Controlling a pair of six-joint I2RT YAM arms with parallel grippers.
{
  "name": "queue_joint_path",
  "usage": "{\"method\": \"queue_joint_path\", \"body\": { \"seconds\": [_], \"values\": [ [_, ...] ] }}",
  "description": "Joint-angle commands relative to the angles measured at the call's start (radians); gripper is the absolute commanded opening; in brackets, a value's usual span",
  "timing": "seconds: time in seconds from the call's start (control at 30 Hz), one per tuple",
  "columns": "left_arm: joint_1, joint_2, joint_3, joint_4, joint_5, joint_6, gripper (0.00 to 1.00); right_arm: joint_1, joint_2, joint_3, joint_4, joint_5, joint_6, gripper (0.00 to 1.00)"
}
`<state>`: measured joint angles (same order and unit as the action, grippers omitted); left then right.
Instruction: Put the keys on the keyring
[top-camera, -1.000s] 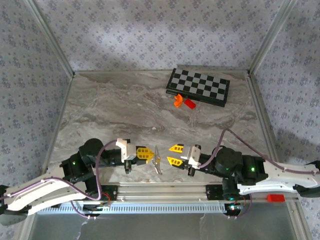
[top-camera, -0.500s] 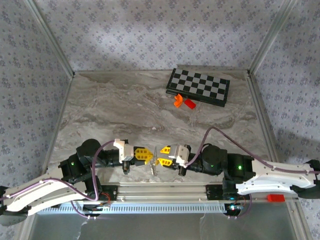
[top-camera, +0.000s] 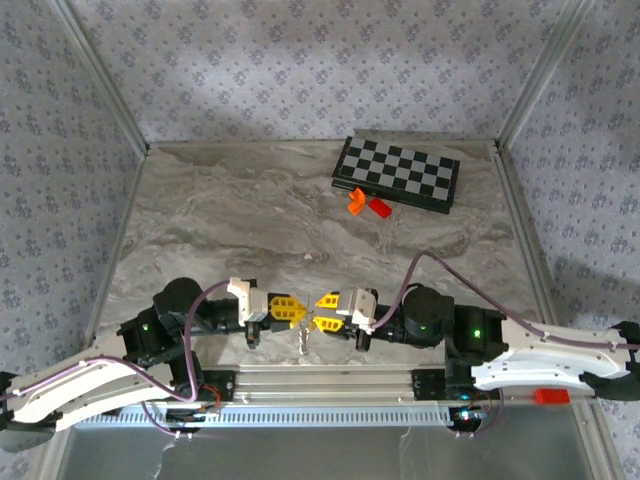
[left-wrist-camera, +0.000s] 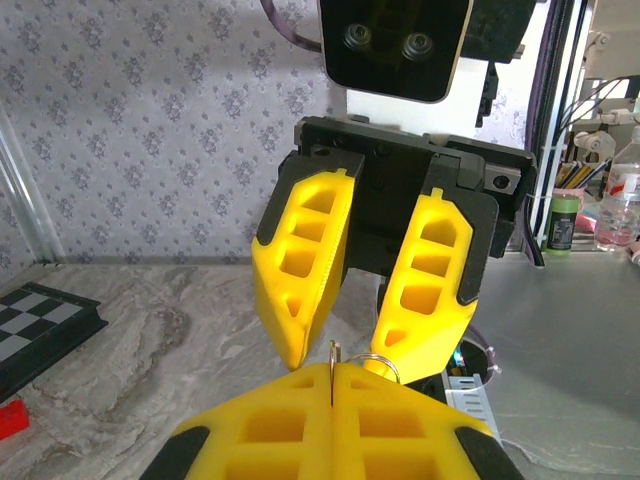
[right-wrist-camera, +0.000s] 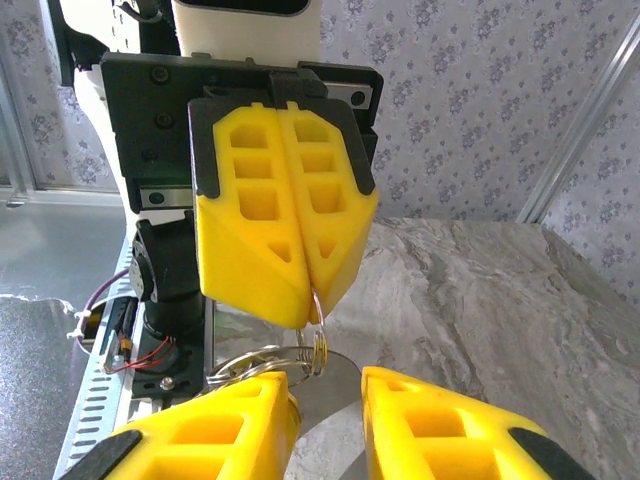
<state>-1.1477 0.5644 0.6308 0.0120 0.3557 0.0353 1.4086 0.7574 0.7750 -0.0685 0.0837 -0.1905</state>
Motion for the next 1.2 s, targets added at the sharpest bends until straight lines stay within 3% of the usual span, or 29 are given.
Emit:
{"method": "queue_joint_path", "body": {
  "seconds": [0.0, 0.63, 0.9, 1.1, 1.17],
  "values": [
    [-0.006, 0.0, 0.007, 0.049, 0.026, -0.003, 0.0, -0.011, 0.002, 0.011, 0.043, -0.041, 0.022, 0.27],
    [-0.005, -0.012, 0.005, 0.04, 0.025, 0.0, 0.0, -0.031, 0.008, 0.019, 0.005, -0.047, 0.046, 0.2],
    [-0.004, -0.012, 0.006, 0.035, 0.019, 0.003, 0.0, -0.034, 0.018, 0.03, -0.019, -0.027, 0.049, 0.01],
    [-0.006, 0.005, 0.047, -0.079, -0.026, 0.039, 0.0, -0.033, 0.064, 0.119, -0.172, 0.022, 0.052, 0.0],
    [-0.006, 0.029, 0.087, -0.176, -0.051, 0.058, 0.09, -0.033, 0.09, 0.177, -0.28, 0.021, 0.052, 0.0]
  ]
}}
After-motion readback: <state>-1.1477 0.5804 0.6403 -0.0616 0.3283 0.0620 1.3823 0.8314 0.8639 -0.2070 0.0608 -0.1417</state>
